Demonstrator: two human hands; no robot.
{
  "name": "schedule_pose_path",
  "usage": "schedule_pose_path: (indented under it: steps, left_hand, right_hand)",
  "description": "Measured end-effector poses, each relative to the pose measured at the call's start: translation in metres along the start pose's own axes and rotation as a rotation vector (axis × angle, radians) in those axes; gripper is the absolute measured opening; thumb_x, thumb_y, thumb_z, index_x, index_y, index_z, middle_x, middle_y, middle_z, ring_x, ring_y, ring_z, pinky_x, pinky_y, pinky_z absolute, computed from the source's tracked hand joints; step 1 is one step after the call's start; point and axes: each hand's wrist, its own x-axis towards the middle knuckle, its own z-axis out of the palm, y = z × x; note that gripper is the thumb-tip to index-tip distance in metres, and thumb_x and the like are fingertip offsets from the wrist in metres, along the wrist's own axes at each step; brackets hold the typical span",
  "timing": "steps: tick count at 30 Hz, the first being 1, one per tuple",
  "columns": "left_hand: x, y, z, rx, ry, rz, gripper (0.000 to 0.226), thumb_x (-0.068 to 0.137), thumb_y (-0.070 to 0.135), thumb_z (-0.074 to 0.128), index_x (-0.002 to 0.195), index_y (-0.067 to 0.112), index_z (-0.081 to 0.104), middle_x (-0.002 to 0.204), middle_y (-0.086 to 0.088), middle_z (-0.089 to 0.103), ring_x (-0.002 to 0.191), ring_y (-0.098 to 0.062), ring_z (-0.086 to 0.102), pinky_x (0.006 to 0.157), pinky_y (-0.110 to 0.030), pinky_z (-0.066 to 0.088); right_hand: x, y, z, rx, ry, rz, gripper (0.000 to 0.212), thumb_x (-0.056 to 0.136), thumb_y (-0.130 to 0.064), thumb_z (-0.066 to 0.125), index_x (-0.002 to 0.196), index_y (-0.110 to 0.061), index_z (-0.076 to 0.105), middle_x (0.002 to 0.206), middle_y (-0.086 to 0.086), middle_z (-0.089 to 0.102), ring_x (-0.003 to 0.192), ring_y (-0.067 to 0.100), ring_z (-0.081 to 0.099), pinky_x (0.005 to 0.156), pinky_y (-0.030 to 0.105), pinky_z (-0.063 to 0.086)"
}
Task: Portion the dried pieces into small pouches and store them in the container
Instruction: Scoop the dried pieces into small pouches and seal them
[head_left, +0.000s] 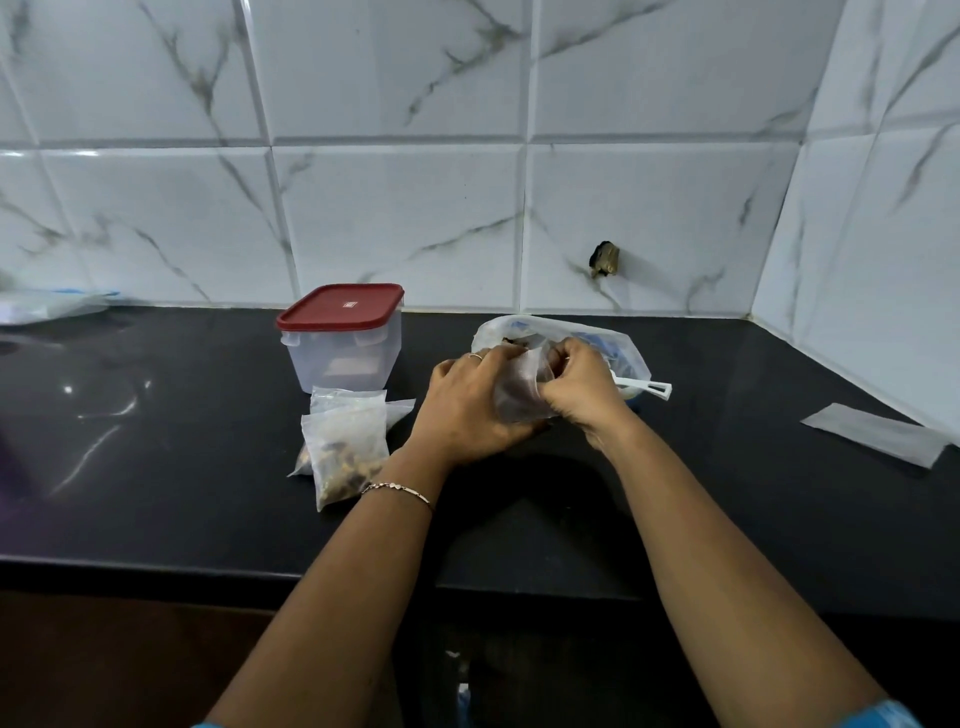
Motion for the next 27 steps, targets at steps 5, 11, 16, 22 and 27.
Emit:
schedule_pose_path:
  steps: [5, 11, 16, 22, 27]
  left_hand:
    - [0.001, -0.002, 0.003, 0.073, 0.147, -0.024, 0.063, 0.072, 0.052, 0.063, 0.125, 0.020, 0.054, 0.113, -0.001, 0.066, 0.109, -0.023, 0.060, 0.098, -0.039, 0.034]
    - [0.001, -0.001, 0.002, 0.076, 0.196, -0.052, 0.065, 0.071, 0.051, 0.065, 0.124, 0.016, 0.055, 0.118, -0.003, 0.063, 0.111, -0.026, 0.058, 0.098, -0.042, 0.035]
    - [0.002, 0.000, -0.001, -0.008, 0.163, -0.089, 0.059, 0.075, 0.044, 0.073, 0.124, 0.019, 0.053, 0.119, 0.000, 0.064, 0.113, -0.022, 0.056, 0.101, -0.040, 0.032]
    - [0.002, -0.001, -0.002, -0.053, 0.136, -0.134, 0.055, 0.074, 0.045, 0.076, 0.117, 0.017, 0.056, 0.102, -0.001, 0.070, 0.099, -0.025, 0.063, 0.090, -0.043, 0.046]
    - [0.002, 0.001, -0.001, -0.132, 0.120, -0.194, 0.048, 0.075, 0.042, 0.077, 0.109, 0.015, 0.057, 0.099, -0.004, 0.069, 0.095, -0.027, 0.062, 0.080, -0.043, 0.050]
  right_hand:
    - [-0.001, -0.003, -0.001, 0.021, 0.068, -0.117, 0.035, 0.070, -0.007, 0.077, 0.061, -0.020, 0.045, 0.057, -0.009, 0.047, 0.055, 0.009, 0.044, 0.059, 0.026, 0.039]
    - [-0.004, -0.006, 0.000, 0.188, -0.079, -0.191, 0.021, 0.079, 0.000, 0.071, 0.080, -0.020, 0.074, 0.094, -0.010, 0.071, 0.102, 0.008, 0.064, 0.101, 0.035, 0.048]
    - [-0.004, -0.001, 0.001, 0.217, -0.181, -0.164, 0.022, 0.074, -0.023, 0.082, 0.095, -0.018, 0.077, 0.107, -0.005, 0.073, 0.111, 0.006, 0.062, 0.103, 0.032, 0.046]
    - [-0.009, -0.005, -0.001, 0.228, -0.207, -0.112, 0.007, 0.076, -0.021, 0.080, 0.077, -0.024, 0.074, 0.091, -0.004, 0.073, 0.087, 0.007, 0.066, 0.081, 0.020, 0.049]
    - [-0.015, -0.013, -0.009, 0.425, -0.096, -0.083, 0.010, 0.082, -0.003, 0.070, 0.079, -0.012, 0.071, 0.085, 0.000, 0.071, 0.078, 0.005, 0.064, 0.074, 0.015, 0.050]
